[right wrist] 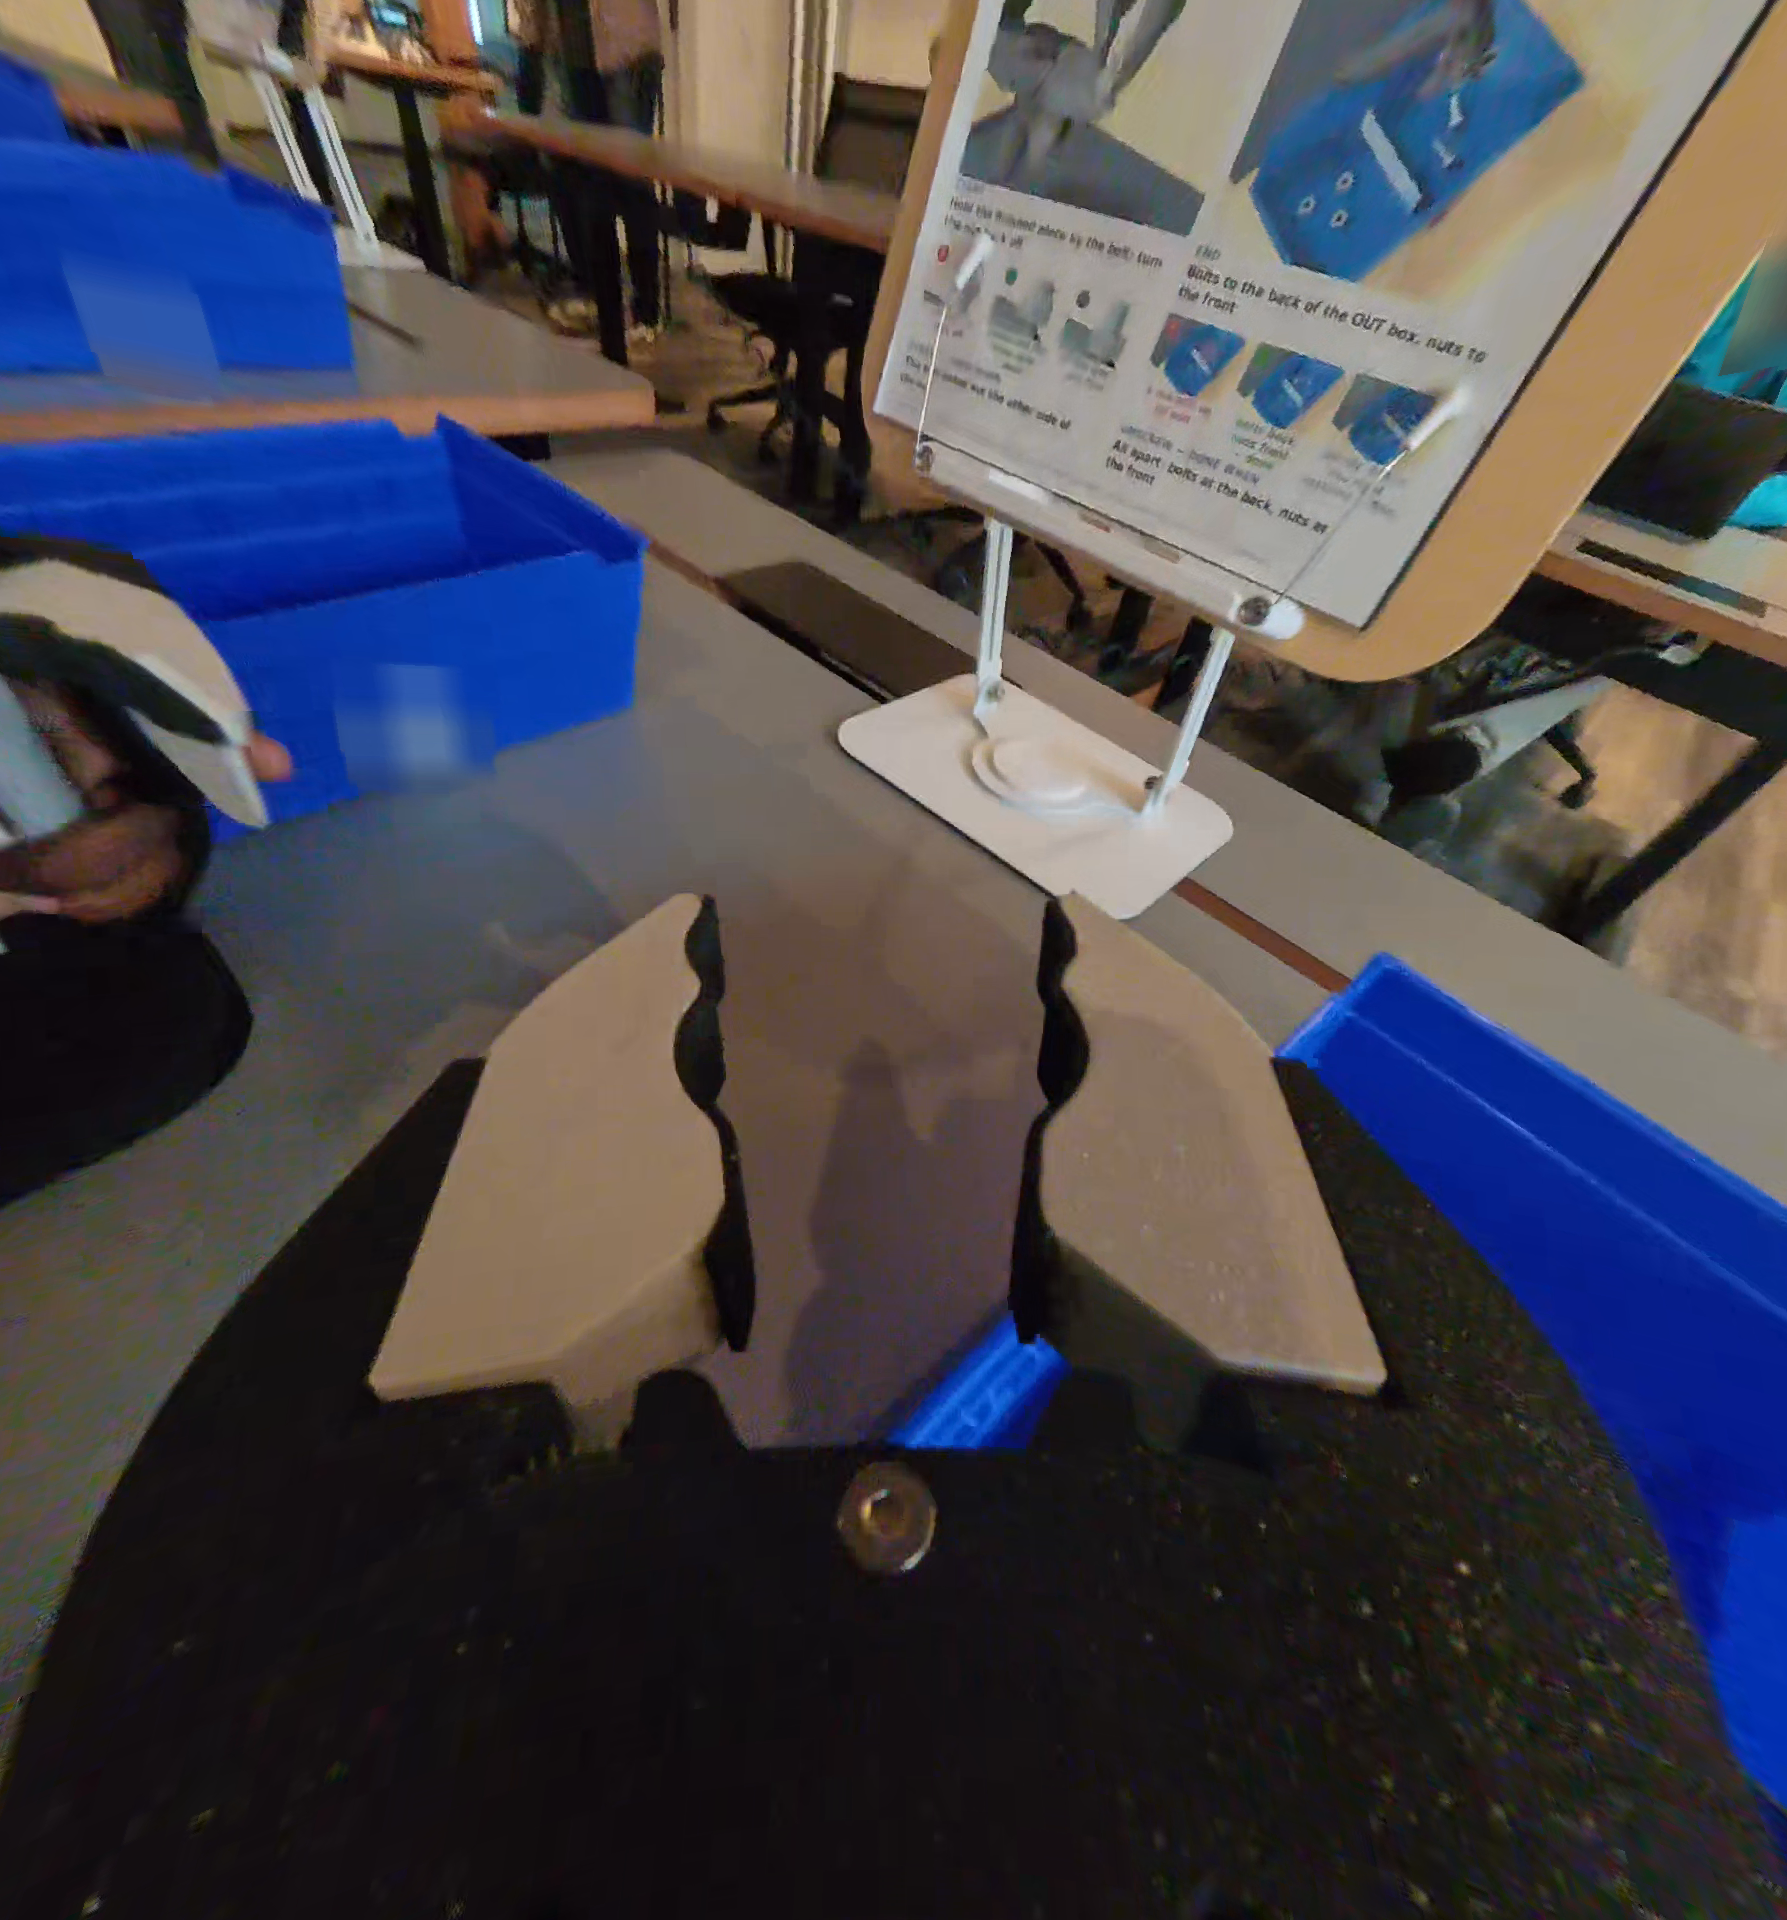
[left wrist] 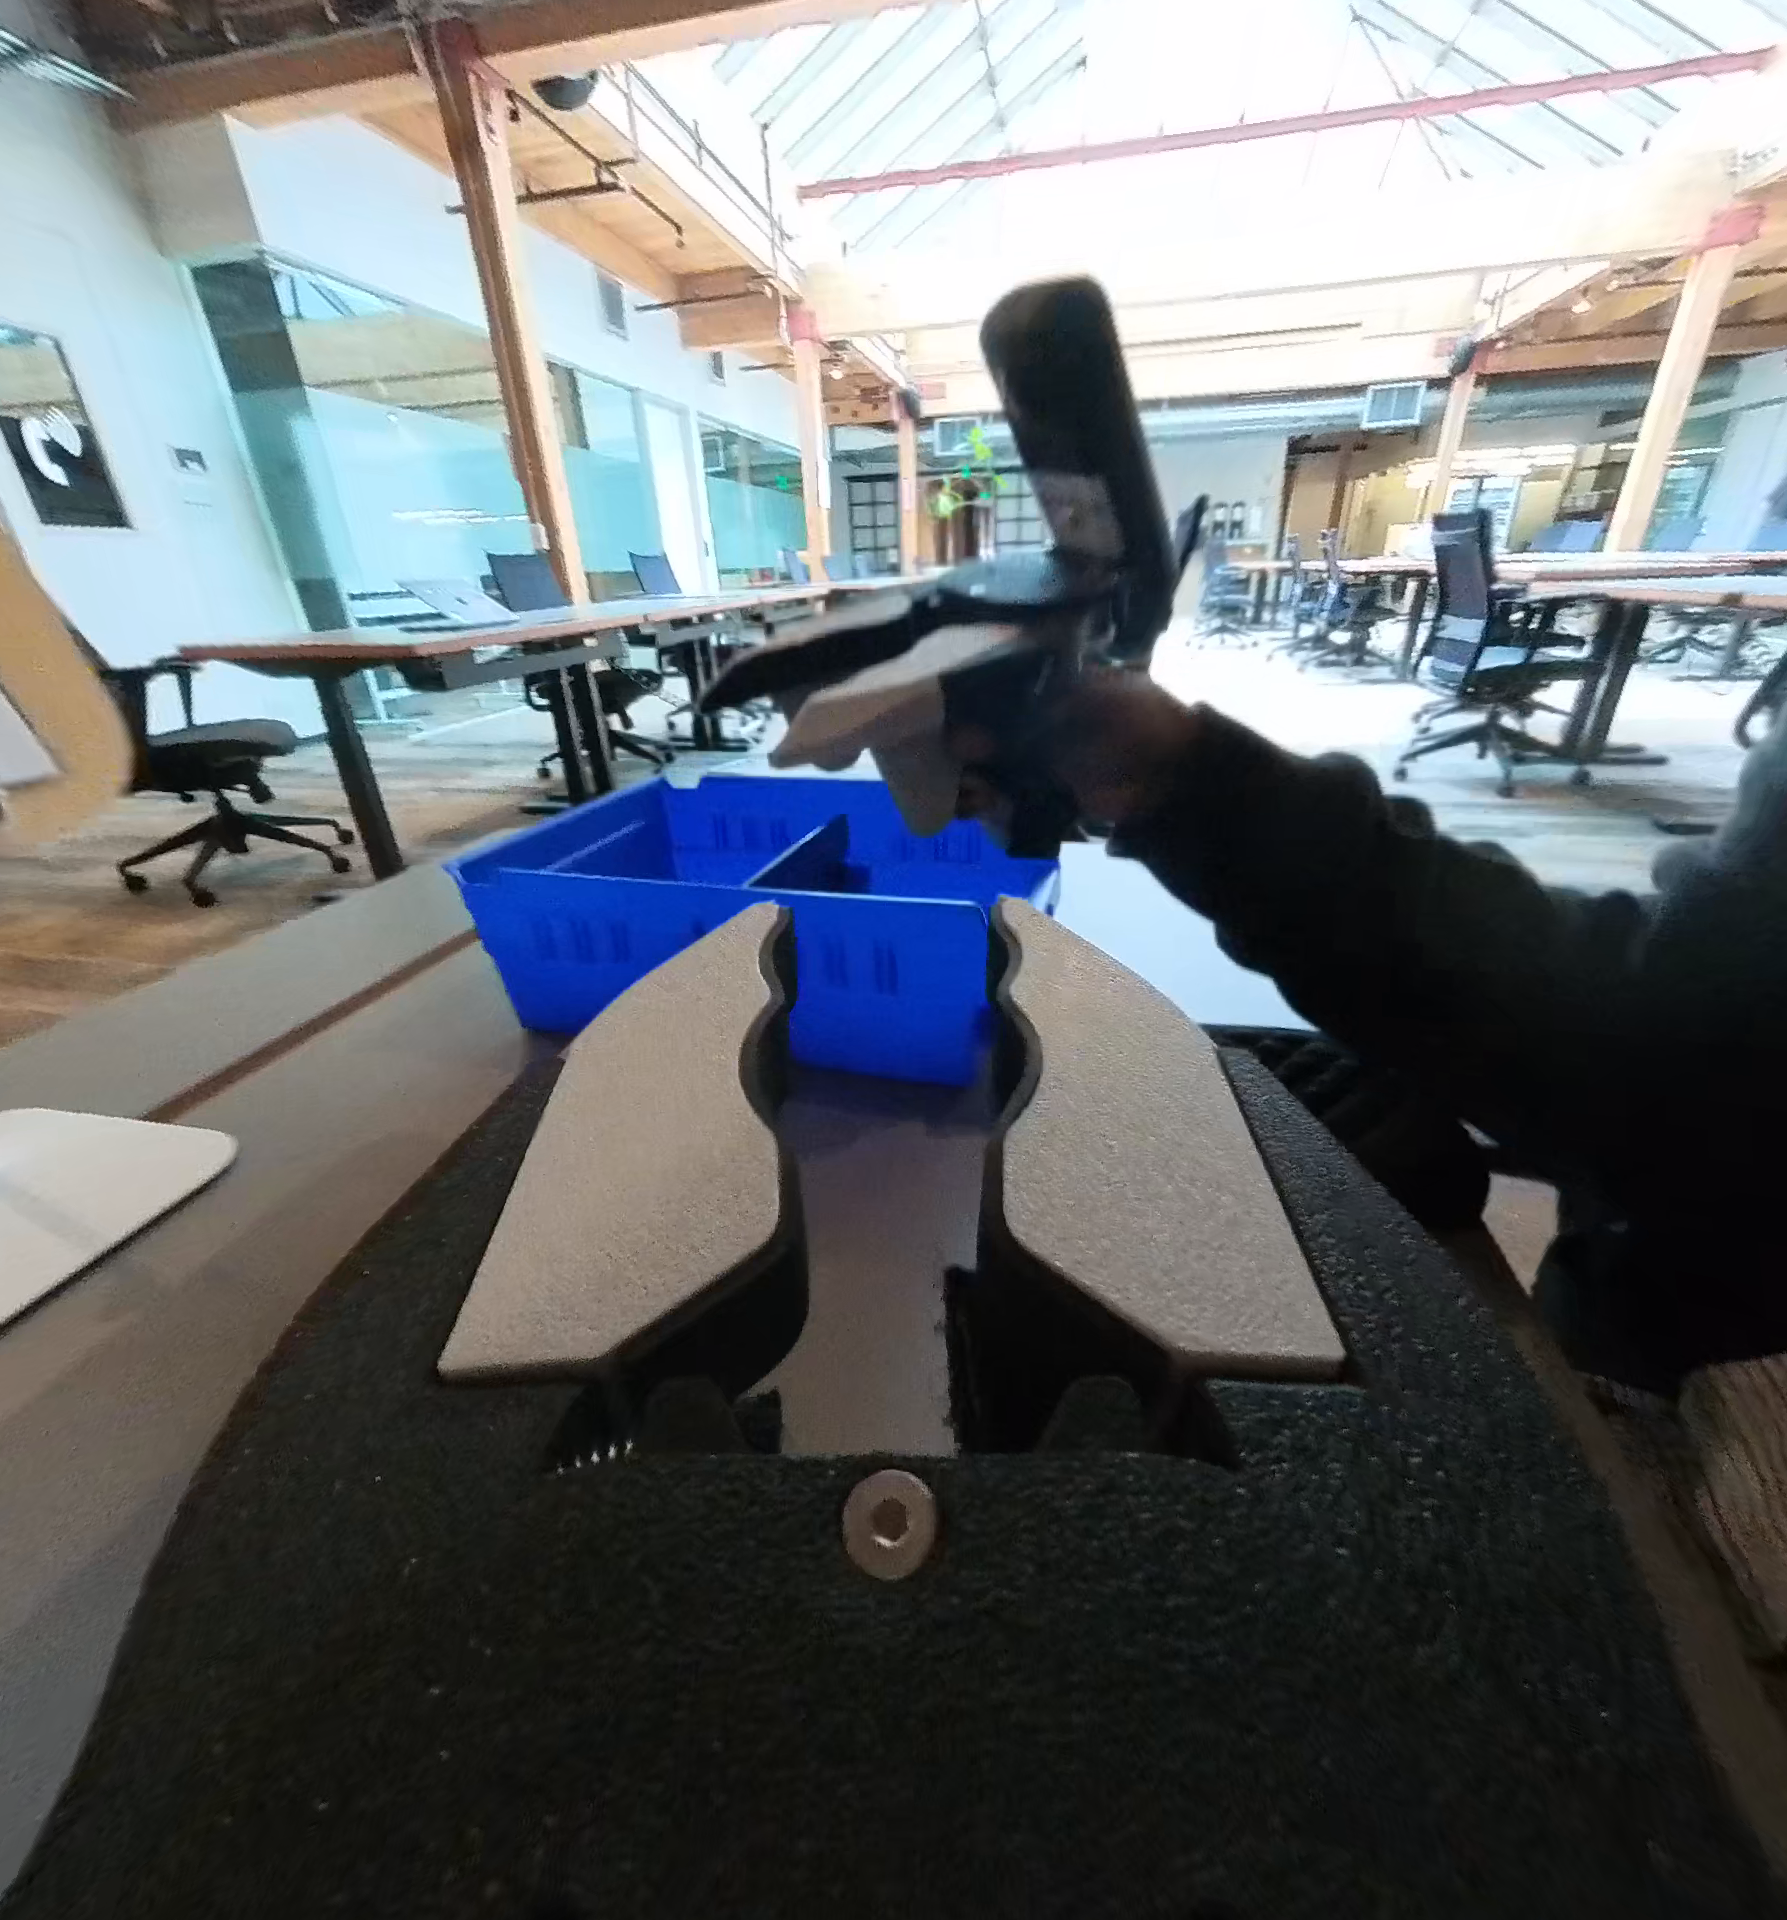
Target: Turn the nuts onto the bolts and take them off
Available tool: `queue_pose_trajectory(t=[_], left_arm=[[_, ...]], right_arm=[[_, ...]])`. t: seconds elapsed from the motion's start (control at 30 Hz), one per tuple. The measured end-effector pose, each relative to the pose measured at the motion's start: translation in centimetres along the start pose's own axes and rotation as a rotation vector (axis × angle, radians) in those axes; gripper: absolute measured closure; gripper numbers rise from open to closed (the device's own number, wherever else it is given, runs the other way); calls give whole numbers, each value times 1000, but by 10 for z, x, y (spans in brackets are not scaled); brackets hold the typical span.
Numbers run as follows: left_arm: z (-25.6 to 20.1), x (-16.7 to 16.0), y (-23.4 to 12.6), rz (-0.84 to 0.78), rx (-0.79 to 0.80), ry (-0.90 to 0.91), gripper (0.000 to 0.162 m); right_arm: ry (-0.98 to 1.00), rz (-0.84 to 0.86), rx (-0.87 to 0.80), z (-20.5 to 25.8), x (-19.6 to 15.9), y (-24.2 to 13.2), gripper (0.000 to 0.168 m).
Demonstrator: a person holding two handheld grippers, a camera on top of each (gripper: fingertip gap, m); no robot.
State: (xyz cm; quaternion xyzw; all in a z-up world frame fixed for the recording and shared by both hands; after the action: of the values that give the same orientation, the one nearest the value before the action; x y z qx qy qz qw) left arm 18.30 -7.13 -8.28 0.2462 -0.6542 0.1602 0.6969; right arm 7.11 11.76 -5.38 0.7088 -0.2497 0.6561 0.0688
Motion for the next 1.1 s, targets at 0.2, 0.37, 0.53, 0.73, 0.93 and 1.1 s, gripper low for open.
queue_pose_trajectory(t=[0.2, 0.37, 0.53, 0.73, 0.93, 1.1], left_arm=[[19, 54, -51, 139, 188, 138, 127], [82, 84, -117, 517, 427, 247, 127], [150, 78, -168, 951, 513, 303, 127], [208, 31, -203, 1452, 473, 326, 128], [238, -19, -225, 1776, 383, 288, 128], [252, -45, -231, 1882, 350, 253, 128]], right_arm=[[-44, -29, -16, -2, -10, 11, 113], [-38, -37, 2, -2, -11, 8, 114], [-19, -35, 17, -3, -12, 7, 114], [-33, -2, 15, -2, -15, 6, 113], [-23, -6, 20, -3, -15, 4, 114], [-41, -1, 21, 0, -13, 3, 115]])
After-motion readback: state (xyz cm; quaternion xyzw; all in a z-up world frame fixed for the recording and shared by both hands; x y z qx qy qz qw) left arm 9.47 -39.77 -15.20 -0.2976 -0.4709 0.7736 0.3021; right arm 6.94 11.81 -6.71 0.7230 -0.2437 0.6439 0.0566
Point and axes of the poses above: each gripper's, where its closed fingertips meet, y out along the fingers, x out of its top, z = x × y across the jaws, the point moved 6 cm from there along -y, back along the fingers, and after that the axes turned 5 degrees about x, right-handed, at the moved point
